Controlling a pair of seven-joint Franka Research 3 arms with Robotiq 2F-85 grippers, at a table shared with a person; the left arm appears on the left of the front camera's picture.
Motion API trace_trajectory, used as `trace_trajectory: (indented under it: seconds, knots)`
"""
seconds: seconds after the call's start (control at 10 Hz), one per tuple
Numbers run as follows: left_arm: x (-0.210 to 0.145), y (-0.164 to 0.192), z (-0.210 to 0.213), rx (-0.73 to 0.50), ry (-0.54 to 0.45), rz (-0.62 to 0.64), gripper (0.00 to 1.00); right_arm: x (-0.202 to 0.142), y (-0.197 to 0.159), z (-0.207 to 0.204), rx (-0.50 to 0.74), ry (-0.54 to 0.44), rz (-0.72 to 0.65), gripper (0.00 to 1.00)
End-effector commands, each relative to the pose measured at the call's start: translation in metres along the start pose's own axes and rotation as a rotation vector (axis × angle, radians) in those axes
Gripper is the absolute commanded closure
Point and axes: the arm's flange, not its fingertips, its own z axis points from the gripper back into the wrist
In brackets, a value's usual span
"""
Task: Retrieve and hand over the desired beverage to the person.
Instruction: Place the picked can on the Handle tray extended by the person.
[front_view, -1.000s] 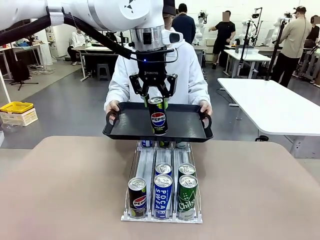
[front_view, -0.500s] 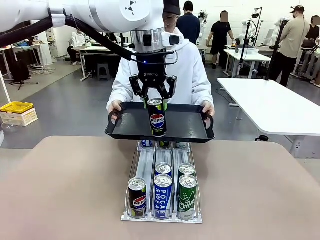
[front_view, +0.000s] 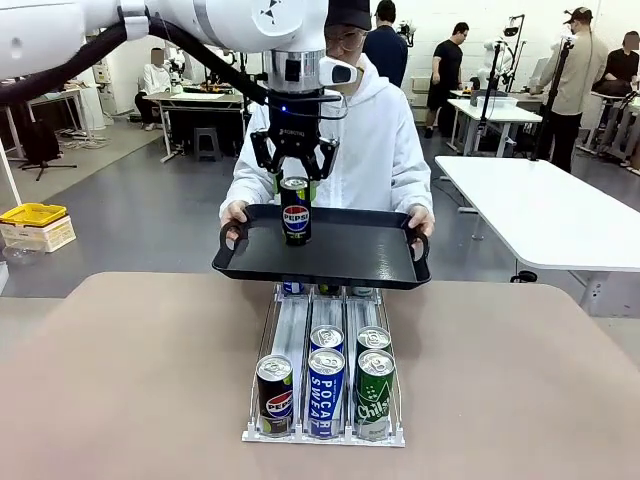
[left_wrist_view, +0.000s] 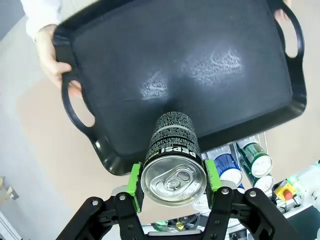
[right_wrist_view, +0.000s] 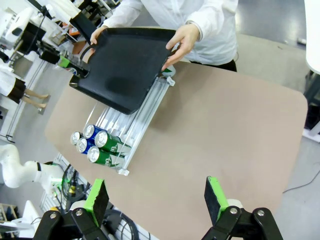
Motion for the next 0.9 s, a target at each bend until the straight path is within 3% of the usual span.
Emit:
trace_trajectory:
  seconds: [0.0,0.3,0.8]
  knots:
    - [0.046,0.007,0.015,-0.002,0.025,-0.024,0.41,0.002,-0.001,0.000,0.031,-0.015,0.012,0.00]
    - [0.094,0.040,-0.013,0.000,0.092,0.035,0.41,0.002,-0.001,0.000,0.031,-0.015,0.012,0.00]
    - [0.106,0.048,-0.064,-0.007,0.192,0.048,0.41,0.002,-0.001,0.000,0.031,-0.015,0.012,0.00]
